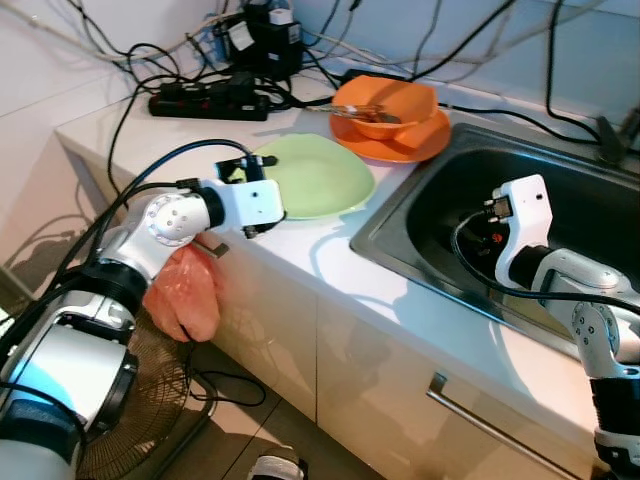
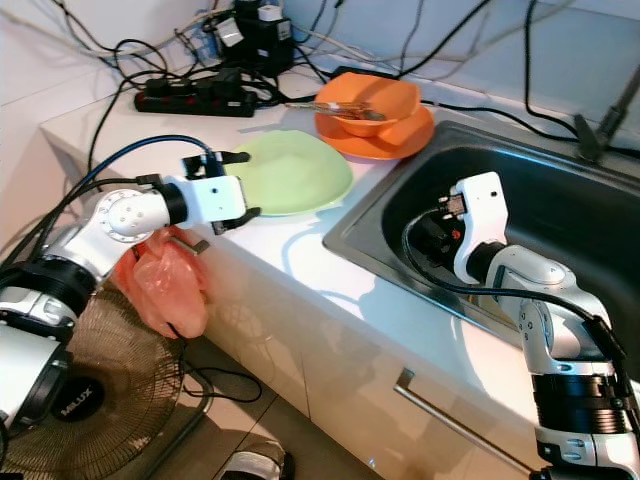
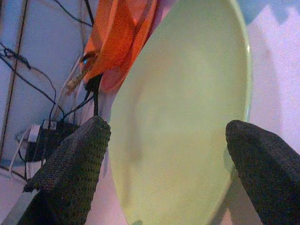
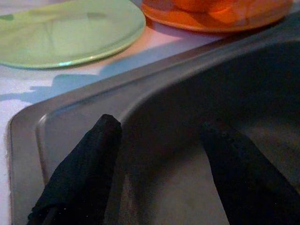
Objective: Kitchen organization
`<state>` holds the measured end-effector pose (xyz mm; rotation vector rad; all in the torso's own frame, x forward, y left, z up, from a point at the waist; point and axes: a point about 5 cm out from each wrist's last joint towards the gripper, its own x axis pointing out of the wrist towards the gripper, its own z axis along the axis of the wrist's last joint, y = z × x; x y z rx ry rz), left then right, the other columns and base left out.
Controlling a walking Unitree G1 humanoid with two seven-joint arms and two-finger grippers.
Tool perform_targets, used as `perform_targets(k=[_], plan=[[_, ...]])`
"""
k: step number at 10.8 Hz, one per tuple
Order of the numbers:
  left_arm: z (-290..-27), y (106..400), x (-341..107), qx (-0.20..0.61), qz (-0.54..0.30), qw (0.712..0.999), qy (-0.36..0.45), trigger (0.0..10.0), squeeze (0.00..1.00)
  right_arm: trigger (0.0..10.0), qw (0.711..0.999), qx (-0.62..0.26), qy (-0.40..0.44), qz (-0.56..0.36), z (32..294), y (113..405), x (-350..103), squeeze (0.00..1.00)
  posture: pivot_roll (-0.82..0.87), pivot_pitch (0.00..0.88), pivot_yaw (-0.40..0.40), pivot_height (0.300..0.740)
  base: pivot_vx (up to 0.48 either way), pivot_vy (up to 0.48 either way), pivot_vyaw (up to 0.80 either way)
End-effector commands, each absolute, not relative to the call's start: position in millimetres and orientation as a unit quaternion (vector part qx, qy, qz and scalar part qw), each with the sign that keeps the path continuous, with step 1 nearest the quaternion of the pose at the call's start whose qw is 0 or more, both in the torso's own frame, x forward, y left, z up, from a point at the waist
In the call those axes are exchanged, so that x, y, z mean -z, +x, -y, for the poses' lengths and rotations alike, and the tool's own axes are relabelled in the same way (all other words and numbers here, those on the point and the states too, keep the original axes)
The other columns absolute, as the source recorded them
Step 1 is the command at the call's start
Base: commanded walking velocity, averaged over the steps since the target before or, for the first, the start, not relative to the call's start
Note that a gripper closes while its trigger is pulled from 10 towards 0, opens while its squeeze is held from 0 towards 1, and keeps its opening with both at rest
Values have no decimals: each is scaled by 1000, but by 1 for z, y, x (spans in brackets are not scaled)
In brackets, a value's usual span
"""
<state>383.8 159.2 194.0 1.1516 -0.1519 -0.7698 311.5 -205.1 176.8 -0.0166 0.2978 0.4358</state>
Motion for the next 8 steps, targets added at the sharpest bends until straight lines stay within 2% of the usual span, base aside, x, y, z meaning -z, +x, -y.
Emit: perform_targets(k=[1,2,3,5,8], plan=[[-154,385,-190,363,61,755,542,10000,0,10000,963,-228,-9,-144,202,309,-183,0,256,87,56,740,0,0,0],[-151,387,-187,362,52,753,547,9569,0,10000,962,-231,-11,-146,201,306,-185,0,254,90,55,740,0,0,0],[-149,386,-183,370,45,749,548,0,0,10000,961,-233,-15,-148,201,305,-186,0,251,93,56,740,0,0,0],[-150,384,-169,397,3,733,553,0,0,10000,960,-236,-17,-150,199,303,-186,0,251,93,56,740,0,0,0],[-150,384,-167,401,-10,741,539,0,0,10000,959,-238,-17,-152,197,303,-186,0,255,94,51,740,0,0,0]])
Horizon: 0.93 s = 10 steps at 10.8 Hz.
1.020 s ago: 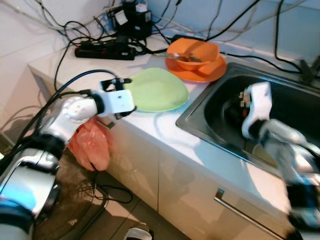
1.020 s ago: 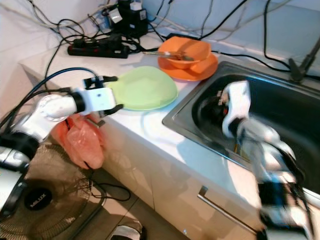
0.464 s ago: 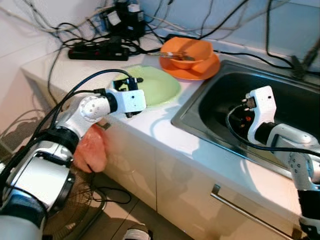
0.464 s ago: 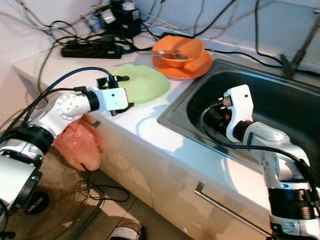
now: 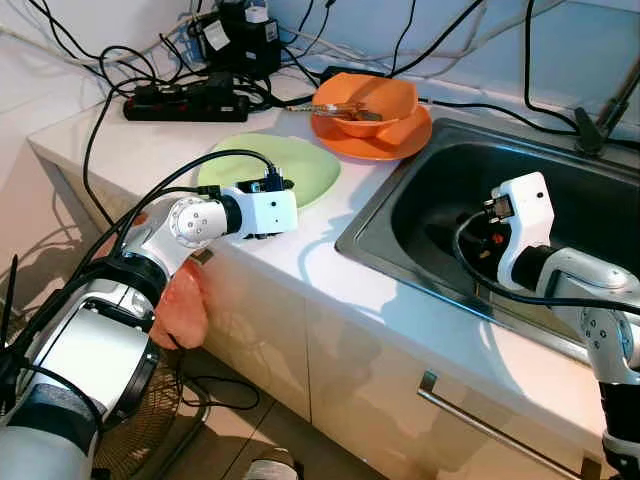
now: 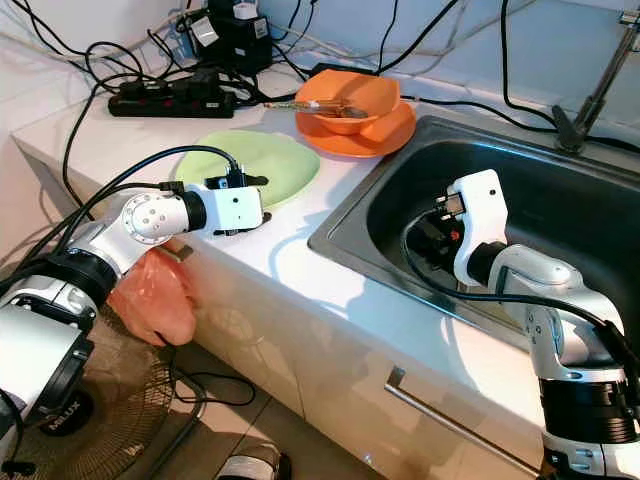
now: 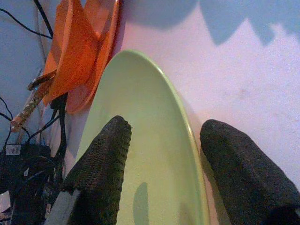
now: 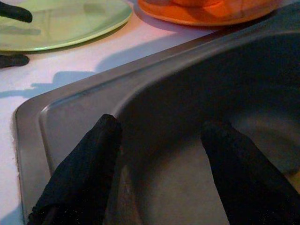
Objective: Kitchen organization
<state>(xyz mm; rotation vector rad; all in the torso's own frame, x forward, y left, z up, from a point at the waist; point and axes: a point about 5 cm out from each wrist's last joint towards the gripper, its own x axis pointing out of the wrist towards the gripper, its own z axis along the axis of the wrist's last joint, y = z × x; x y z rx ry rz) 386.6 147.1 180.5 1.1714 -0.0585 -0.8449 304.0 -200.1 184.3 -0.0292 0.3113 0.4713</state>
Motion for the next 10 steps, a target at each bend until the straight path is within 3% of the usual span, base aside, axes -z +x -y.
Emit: perform_targets(k=[1,10], plan=[[-151,384,-166,400,-12,742,538,0,0,10000,959,-240,-19,-153,196,303,-186,0,256,93,49,740,0,0,0],[-157,382,-159,401,-35,744,534,0,0,10000,958,-242,-17,-153,192,305,-184,0,262,96,46,740,0,0,0]])
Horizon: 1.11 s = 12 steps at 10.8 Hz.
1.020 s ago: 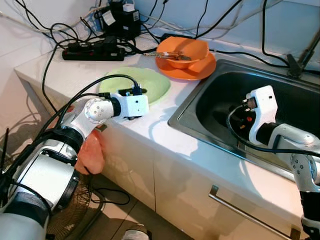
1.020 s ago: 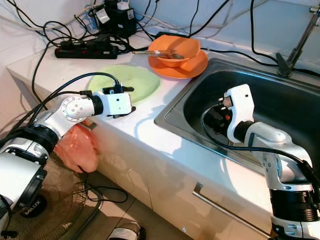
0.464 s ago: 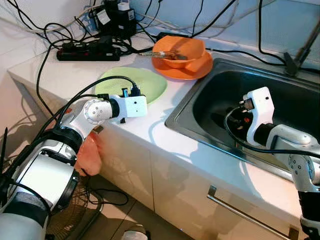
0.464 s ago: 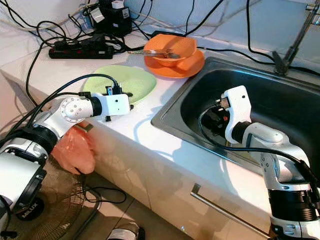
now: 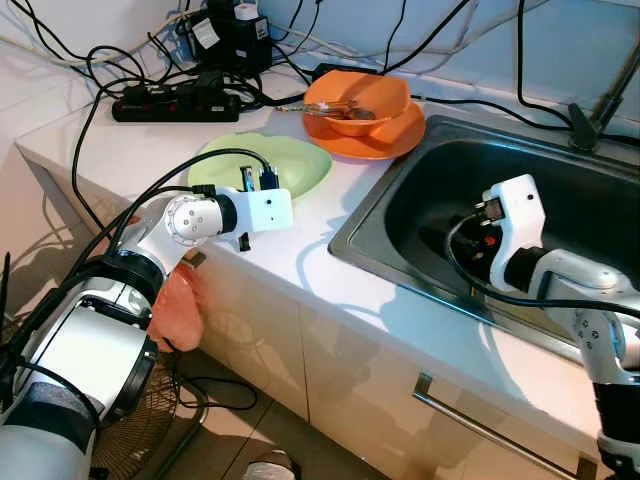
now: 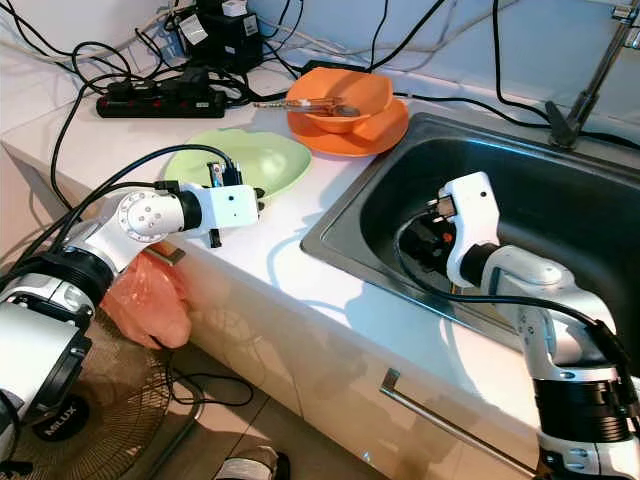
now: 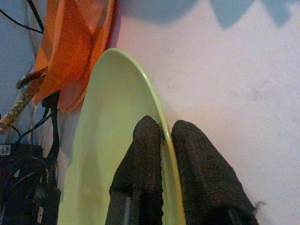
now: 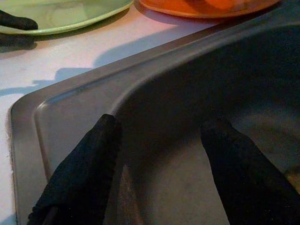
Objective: Kitchen organization
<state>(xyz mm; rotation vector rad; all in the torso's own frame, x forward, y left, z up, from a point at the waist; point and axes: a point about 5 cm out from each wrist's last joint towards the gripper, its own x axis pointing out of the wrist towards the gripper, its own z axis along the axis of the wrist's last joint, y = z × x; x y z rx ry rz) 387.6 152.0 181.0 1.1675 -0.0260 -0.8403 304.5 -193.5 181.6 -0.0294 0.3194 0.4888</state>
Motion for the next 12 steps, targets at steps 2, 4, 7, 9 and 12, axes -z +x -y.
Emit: perform_targets(k=[2,4,7,9,12], plan=[[-152,382,-161,406,-21,746,528,0,0,10000,958,-242,-14,-154,192,306,-184,0,263,97,46,740,0,0,0],[-140,380,-166,416,20,751,512,0,0,10000,958,-240,-11,-154,192,306,-183,0,267,101,46,740,0,0,0],[-119,360,-169,459,112,743,474,0,0,10000,959,-239,7,-151,192,308,-185,0,278,104,43,740,0,0,0],[-110,336,-163,481,153,732,457,0,0,10000,957,-244,78,-139,192,312,-194,0,289,106,42,740,0,0,0],[-103,295,-135,498,144,740,428,0,0,10000,940,-247,201,-123,192,321,-208,0,294,105,36,740,0,0,0]])
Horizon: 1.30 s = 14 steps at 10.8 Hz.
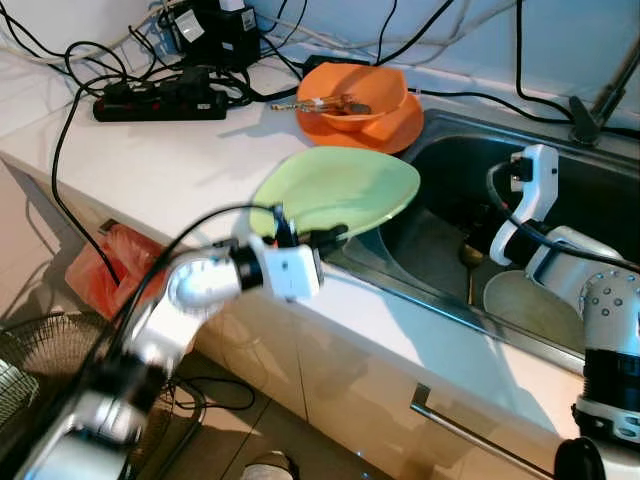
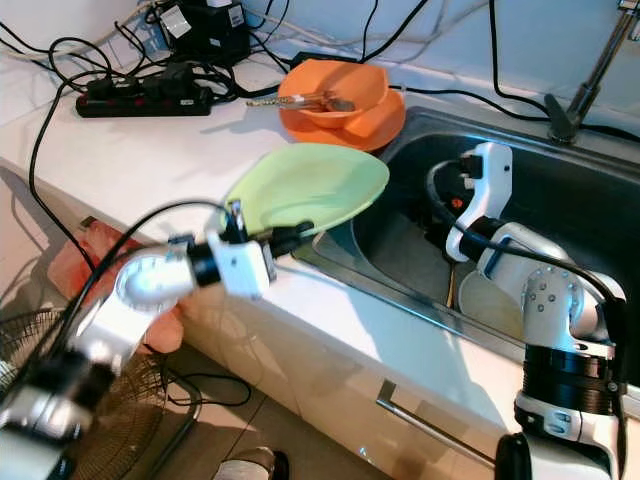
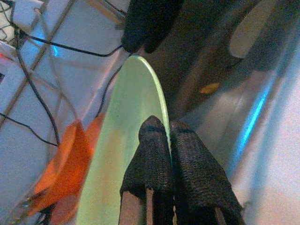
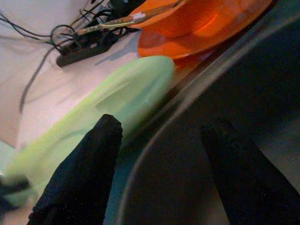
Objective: Kitchen organization
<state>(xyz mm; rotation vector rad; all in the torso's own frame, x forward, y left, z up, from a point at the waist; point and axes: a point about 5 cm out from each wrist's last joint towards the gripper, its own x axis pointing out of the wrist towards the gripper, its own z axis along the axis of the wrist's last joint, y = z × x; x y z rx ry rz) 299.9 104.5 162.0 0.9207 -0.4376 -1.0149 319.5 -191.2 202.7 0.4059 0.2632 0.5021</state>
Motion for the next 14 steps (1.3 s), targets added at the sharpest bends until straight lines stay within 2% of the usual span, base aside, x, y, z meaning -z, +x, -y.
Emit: perform_targets(k=[1,3,6,11,12,14], plan=[[-102,291,-133,498,142,743,425,0,0,10000,938,-248,209,-125,191,321,-208,0,294,104,37,740,0,0,0],[-90,284,-131,499,150,738,428,0,0,10000,925,-252,247,-139,187,320,-207,0,290,103,40,740,0,0,0],[-72,281,-140,500,188,731,425,0,0,10000,910,-283,247,-174,176,317,-201,0,290,106,39,740,0,0,0],[-65,281,-157,458,252,737,429,0,0,10000,884,-324,258,-216,156,318,-200,0,288,107,30,740,0,0,0],[-63,279,-157,459,257,733,432,0,0,10000,886,-325,247,-220,155,319,-198,0,291,105,30,740,0,0,0],[-64,280,-158,456,257,735,432,0,0,10000,908,-277,238,-203,167,331,-201,0,295,103,28,740,0,0,0]])
